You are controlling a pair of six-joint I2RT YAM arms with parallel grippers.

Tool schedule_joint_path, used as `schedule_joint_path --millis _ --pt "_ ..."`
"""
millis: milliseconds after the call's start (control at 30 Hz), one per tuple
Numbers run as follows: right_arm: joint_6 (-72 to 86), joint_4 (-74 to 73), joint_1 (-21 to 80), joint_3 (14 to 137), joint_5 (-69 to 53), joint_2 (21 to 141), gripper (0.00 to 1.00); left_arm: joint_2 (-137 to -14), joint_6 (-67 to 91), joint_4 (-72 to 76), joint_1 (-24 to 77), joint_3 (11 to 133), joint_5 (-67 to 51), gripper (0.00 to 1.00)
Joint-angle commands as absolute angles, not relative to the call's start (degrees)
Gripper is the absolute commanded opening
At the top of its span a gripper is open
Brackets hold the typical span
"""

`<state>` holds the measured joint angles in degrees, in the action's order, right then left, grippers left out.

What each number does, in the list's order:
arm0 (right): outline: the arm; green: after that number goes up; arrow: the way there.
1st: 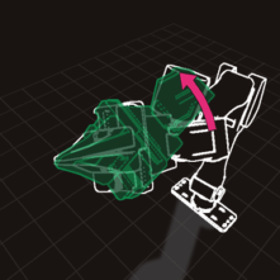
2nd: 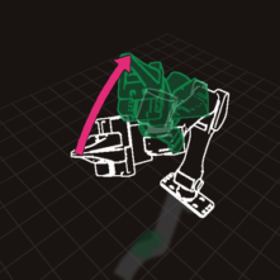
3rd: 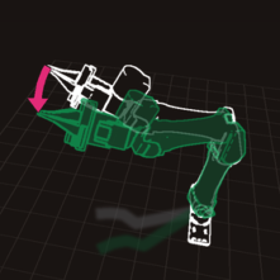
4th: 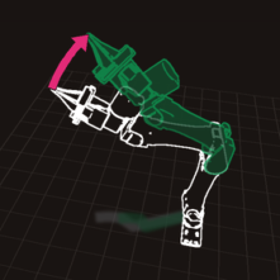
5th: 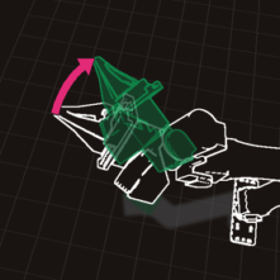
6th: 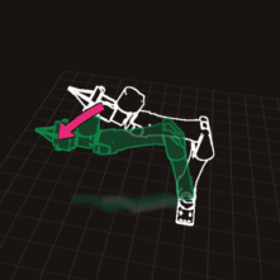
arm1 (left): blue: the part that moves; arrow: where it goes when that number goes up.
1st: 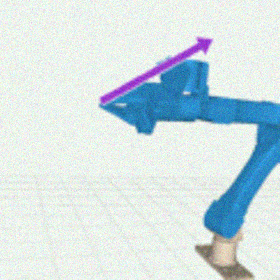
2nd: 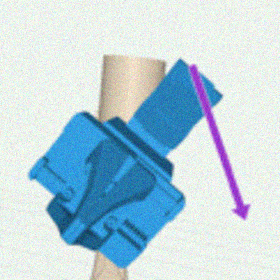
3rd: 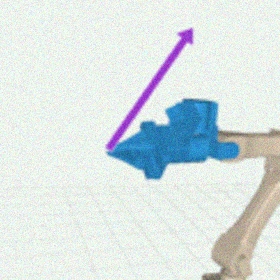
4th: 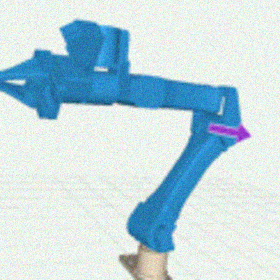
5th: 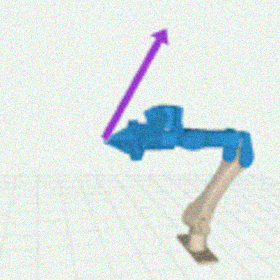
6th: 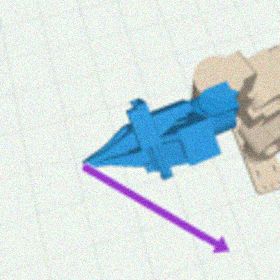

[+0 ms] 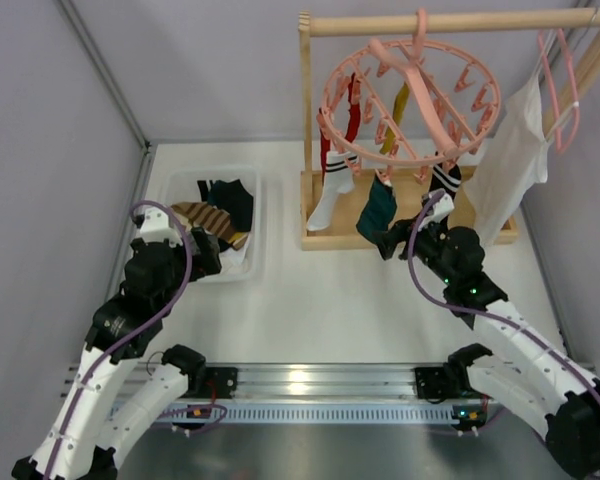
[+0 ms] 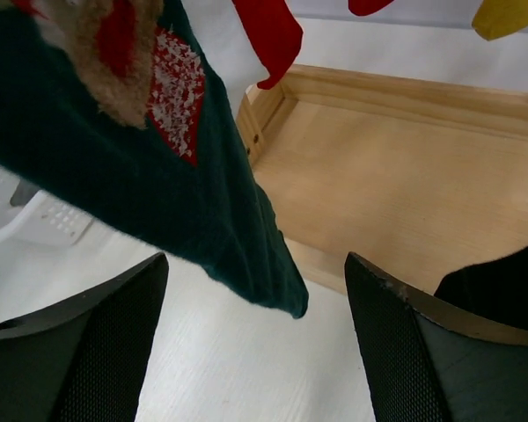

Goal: Remove the socks clipped to the hanger

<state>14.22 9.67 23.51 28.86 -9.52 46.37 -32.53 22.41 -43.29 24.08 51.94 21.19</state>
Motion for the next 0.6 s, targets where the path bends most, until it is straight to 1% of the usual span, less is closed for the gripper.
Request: schedule_joint_path --millis 0,67,100,133,200,233,267,300,367,400,433,500,567 --pt "11.0 27.8 25.1 27.3 -7.8 51.1 0.77 -33.7 22.2 -39.8 23.8 52.2 19.3 0.99" --pt "10.5 34.9 25.9 25.9 -7.8 53.6 0.74 -34.3 22.3 -39.9 23.8 53.0 18.9 0.99" --pt "10.1 37.4 26.3 25.5 -7.6 55.9 0.71 -34.5 22.4 -39.9 23.8 53.3 18.5 0.99" --pt "9.8 39.4 26.6 25.1 -7.4 57.1 0.62 -34.6 22.8 -39.8 23.8 54.3 17.6 0.99" --pt "9.7 43.6 27.6 24.9 -7.2 60.3 0.52 -35.0 23.5 -39.9 23.7 56.4 16.4 0.99" --pt "9.7 44.6 28.0 24.7 -6.7 61.0 0.41 -35.2 24.2 -39.9 23.8 57.2 14.8 0.99" --pt "9.4 46.4 29.3 24.5 -6.1 61.9 0.35 -36.1 24.6 -39.8 23.8 58.1 14.0 0.99" --pt "9.2 46.8 30.2 24.3 -3.7 62.0 0.22 -36.7 25.6 -39.8 23.8 59.9 13.3 0.98" --pt "8.7 48.3 33.3 23.5 -0.5 61.8 0.11 -39.0 26.8 -38.9 23.8 61.5 10.5 0.99" --pt "8.7 49.2 34.4 23.1 1.2 61.7 0.08 -39.9 27.6 -38.3 23.8 62.9 9.0 0.99" --pt "8.7 49.8 35.6 22.4 3.8 61.8 0.05 -42.1 29.3 -37.5 23.9 63.5 4.8 0.99" --pt "8.5 50.4 39.1 22.1 8.7 62.0 0.02 -44.3 32.9 -34.6 24.1 64.9 1.3 0.99" --pt "7.6 50.6 43.5 22.0 12.9 62.7 0.00 -48.0 34.4 -33.1 25.7 66.5 1.7 0.99"
